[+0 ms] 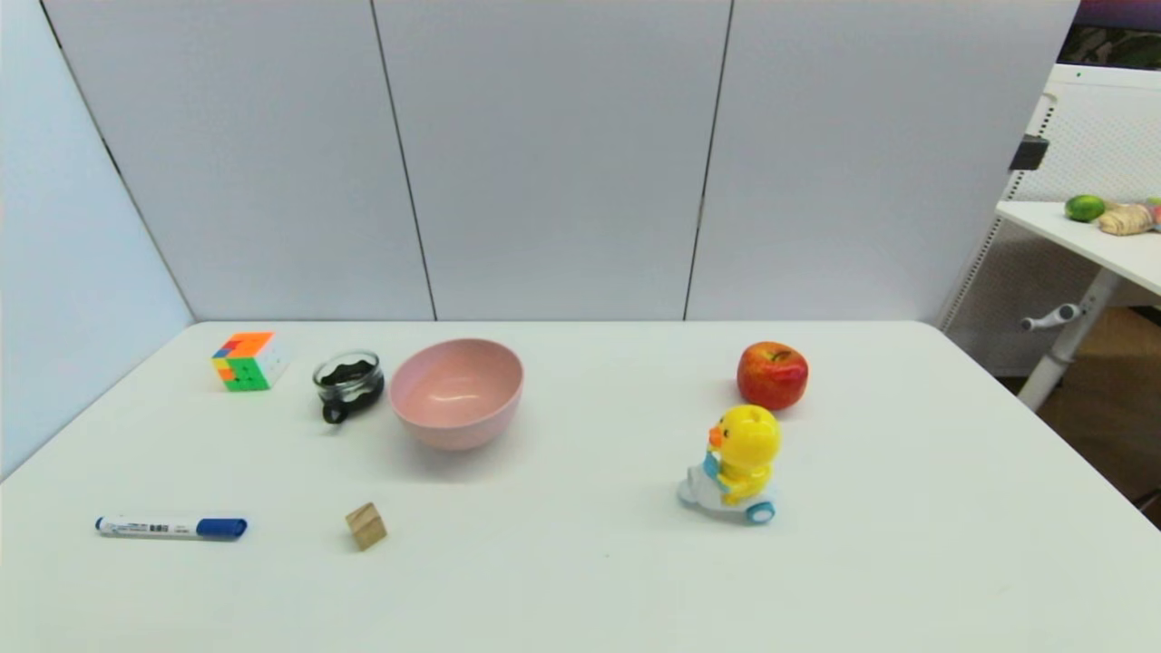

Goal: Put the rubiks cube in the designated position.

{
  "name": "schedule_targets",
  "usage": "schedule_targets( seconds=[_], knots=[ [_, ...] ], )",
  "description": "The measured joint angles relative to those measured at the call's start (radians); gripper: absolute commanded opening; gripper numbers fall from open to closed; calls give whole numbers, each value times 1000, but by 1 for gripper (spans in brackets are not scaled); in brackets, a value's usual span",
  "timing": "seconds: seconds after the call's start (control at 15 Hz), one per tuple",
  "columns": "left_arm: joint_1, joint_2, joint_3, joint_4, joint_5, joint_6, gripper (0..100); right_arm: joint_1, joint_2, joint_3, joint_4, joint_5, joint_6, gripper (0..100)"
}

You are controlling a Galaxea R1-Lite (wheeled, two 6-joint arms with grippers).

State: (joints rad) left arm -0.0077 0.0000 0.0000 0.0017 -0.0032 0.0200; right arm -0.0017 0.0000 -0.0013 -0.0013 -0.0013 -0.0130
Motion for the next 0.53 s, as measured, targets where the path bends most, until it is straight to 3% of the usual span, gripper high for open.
schedule_targets(
  seconds=[0.53],
  knots=[
    [0,0,0,0,0,-4,100,0,0,0,0,0,0,100]
  ],
)
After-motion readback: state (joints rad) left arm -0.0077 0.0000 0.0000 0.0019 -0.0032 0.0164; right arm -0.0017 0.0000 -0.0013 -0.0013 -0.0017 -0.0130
